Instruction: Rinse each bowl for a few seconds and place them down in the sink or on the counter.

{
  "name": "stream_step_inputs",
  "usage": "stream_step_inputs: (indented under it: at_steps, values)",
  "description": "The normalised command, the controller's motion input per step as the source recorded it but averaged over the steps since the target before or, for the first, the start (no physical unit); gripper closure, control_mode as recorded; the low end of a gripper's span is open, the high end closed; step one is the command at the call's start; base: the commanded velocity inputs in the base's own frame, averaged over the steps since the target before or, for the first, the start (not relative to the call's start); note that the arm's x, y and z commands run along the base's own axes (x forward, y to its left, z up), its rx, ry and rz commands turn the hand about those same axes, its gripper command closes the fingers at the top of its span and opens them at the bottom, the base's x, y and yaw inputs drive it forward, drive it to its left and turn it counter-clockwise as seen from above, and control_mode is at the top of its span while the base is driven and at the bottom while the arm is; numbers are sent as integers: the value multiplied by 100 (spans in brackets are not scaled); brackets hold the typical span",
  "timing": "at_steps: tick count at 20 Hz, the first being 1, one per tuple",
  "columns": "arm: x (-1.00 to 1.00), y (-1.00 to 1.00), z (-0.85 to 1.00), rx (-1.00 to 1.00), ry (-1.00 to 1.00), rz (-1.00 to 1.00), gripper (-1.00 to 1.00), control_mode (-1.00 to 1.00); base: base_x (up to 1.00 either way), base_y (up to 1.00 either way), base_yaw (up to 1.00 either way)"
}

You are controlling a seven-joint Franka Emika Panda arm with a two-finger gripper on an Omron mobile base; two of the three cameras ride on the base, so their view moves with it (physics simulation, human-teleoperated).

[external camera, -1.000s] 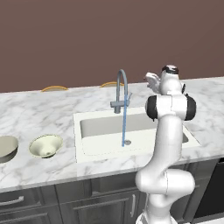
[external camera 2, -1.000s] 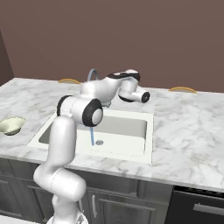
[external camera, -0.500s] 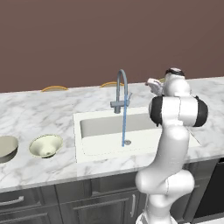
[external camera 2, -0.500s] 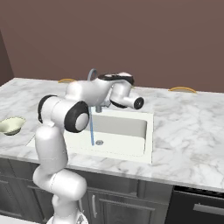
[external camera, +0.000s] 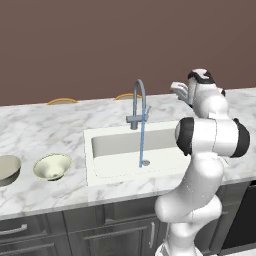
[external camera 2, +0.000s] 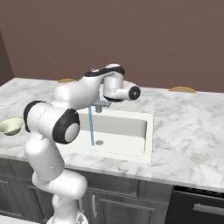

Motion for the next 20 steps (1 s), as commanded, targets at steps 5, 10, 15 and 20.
stream_step_inputs:
  at_steps: [5,10,15,20]
  values:
    - [-32,-5,41,-3,30,-7,-100,-100,0,0,0]
    - [-35,-6,15,1,40,-11,-100,-100,0,0,0]
    - [-48,0,12,0,29,-7,-100,-100,0,0,0]
    - [-45,23,7,-4,18,1,-100,-100,0,0,0]
